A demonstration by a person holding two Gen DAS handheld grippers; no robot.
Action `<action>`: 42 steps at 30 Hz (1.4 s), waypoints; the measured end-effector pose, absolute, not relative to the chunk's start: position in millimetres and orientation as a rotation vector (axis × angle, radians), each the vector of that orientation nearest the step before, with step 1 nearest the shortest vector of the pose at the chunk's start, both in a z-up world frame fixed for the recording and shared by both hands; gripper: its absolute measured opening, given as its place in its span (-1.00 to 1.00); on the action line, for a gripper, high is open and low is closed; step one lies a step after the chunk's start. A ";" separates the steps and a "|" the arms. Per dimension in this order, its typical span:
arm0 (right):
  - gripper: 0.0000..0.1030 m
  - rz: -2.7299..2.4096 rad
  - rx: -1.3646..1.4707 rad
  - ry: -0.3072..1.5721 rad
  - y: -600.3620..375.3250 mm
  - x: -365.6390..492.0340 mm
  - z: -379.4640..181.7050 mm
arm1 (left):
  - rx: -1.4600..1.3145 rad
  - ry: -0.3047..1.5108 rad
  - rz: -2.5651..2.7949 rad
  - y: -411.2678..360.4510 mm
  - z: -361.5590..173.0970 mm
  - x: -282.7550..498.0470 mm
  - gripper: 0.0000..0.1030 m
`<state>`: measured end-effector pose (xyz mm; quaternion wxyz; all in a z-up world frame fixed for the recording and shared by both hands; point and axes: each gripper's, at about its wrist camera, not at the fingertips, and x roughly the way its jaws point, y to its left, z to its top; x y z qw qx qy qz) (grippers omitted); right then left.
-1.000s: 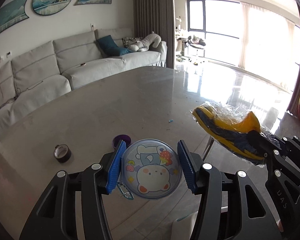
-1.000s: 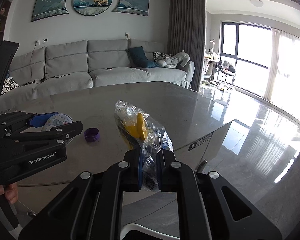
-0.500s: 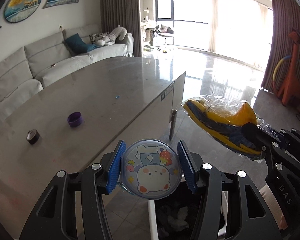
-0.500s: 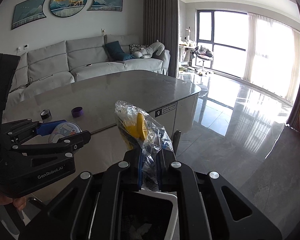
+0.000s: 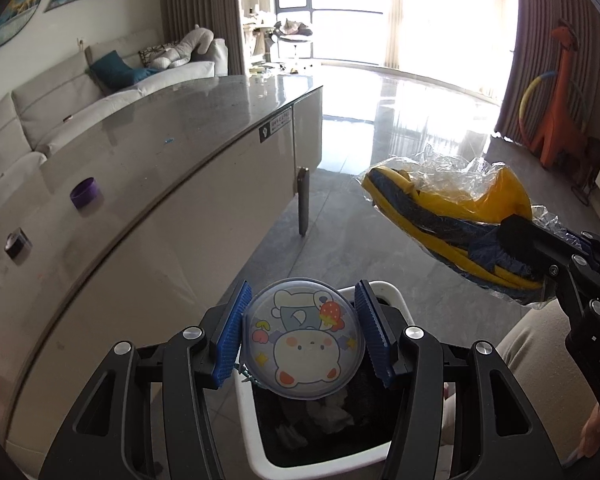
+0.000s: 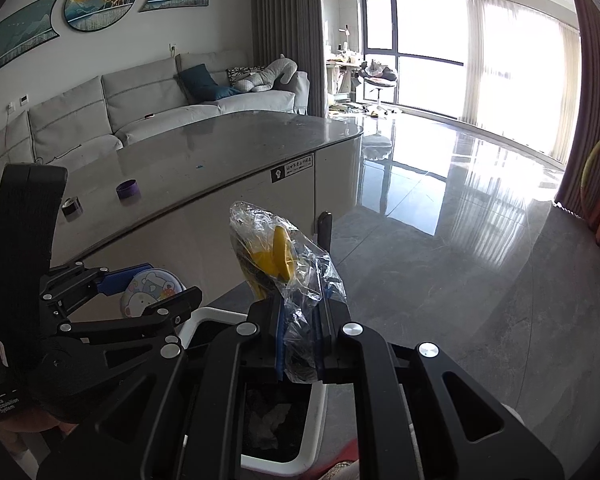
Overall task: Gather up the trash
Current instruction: 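Carry the plate and wrapped toy with both grippers over the white bin, then open both grippers to drop the plate and wrapped toy into the bin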
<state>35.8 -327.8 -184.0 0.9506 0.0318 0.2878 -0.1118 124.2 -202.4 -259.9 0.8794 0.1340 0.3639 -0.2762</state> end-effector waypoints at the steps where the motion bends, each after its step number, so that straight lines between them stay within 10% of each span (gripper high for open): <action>1: -0.77 -0.227 0.068 0.588 -327.6 37.1 -185.4 | 0.283 0.766 -0.580 -203.0 -262.3 125.5 0.03; 8: -0.77 -0.222 0.073 0.593 -334.5 32.1 -188.0 | 0.325 0.830 -0.617 -211.5 -277.5 130.2 0.09; 10: -0.77 -0.224 0.071 0.598 -335.4 34.0 -188.7 | 0.376 0.846 -0.586 -217.4 -284.0 130.3 0.84; 11: -0.77 -0.224 0.070 0.602 -336.9 33.8 -189.5 | 0.392 0.825 -0.546 -218.2 -285.3 128.3 0.90; 42: -0.73 -0.143 0.094 0.654 -326.8 38.3 -203.6 | 0.274 0.783 -0.430 -171.9 -270.0 149.9 0.91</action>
